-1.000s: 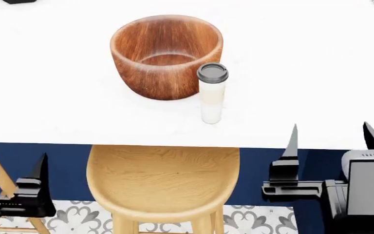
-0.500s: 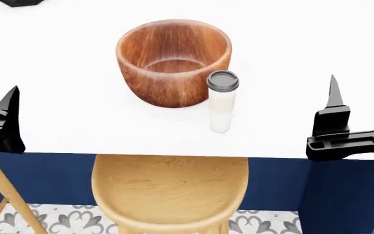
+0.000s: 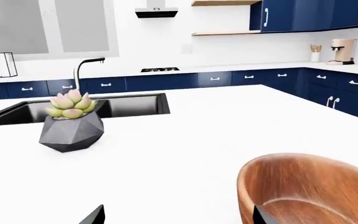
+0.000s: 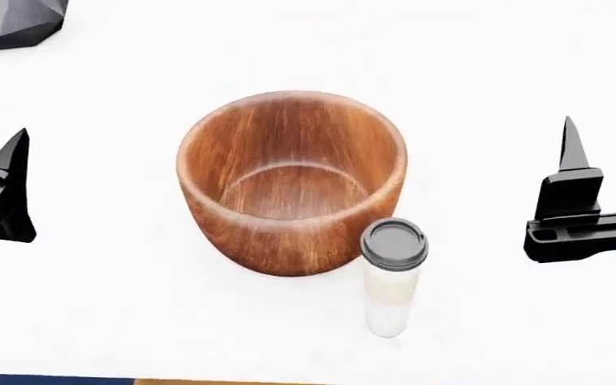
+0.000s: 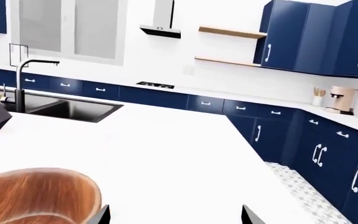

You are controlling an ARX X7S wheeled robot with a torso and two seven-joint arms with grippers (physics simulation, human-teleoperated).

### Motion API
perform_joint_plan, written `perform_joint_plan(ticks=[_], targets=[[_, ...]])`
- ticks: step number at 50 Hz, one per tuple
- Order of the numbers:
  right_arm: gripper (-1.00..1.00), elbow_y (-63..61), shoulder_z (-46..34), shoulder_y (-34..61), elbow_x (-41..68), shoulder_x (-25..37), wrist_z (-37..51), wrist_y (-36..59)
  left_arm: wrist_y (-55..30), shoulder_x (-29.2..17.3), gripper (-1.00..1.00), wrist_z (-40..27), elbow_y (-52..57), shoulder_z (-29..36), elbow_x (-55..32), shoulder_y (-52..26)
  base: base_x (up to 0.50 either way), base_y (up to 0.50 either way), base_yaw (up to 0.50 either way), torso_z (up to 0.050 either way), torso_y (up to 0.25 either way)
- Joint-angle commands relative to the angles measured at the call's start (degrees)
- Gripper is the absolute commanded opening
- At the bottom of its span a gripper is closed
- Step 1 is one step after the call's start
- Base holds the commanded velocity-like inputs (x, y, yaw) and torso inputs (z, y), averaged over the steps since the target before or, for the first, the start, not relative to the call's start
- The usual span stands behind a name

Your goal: Place the cup inside the bowl on the dining table and move the bowl to any counter.

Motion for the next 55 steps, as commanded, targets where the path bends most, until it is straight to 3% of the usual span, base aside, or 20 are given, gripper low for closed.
perform_joint_plan(ticks=[1,22,29,32,35,40,43,55], targets=[[1.0,0.86,0.5,-0.37,0.04,-0.22,-0.13,-0.59,1.68,-0.94,1.0,0.91,-0.58,0.93,2.11,0.14,0.5,0.0,0.0,0.0,0.0],[1.0,0.18,-0.66,0.4,1.64,0.57,-0.92,1.28,2.09,-1.3,1.0,0.42,-0.66,0.94,1.99,0.23,0.49,-0.04,0.0,0.0,0.001],[1.0,-5.23,3.83,4.82,8.22,2.18,-4.81,9.81,2.19,-1.71,1.0,0.45,-0.95,0.96,1.93,-0.08,0.0,0.0,0.0,0.0,0.002],[1.0,-7.75,8.74,8.29,14.98,1.76,-8.33,17.66,2.12,-1.65,1.0,0.31,-0.95,1.2,1.91,-0.23,0.0,0.0,0.0,0.0,0.003],[1.0,-5.0,14.24,7.11,35.15,5.46,-2.44,17.87,2.4,-1.93,1.0,0.45,-0.97,0.9,1.86,0.1,0.0,0.0,0.0,0.0,0.0],[1.0,-0.35,21.68,1.81,52.07,7.35,-1.49,17.7,2.76,-2.35,1.0,0.79,-0.7,0.17,1.57,1.14,0.0,0.0,0.0,0.0,0.0],[1.0,-0.68,25.75,-2.81,58.02,8.47,-6.93,16.25,2.26,-1.95,1.0,0.18,-0.24,0.82,1.65,0.77,0.0,0.0,0.0,0.0,0.0],[1.0,0.6,24.1,-6.8,80.21,16.87,-1.74,13.0,1.99,-1.99,1.0,-0.23,-0.17,1.04,1.48,0.62,0.0,0.0,0.0,0.0,0.0]])
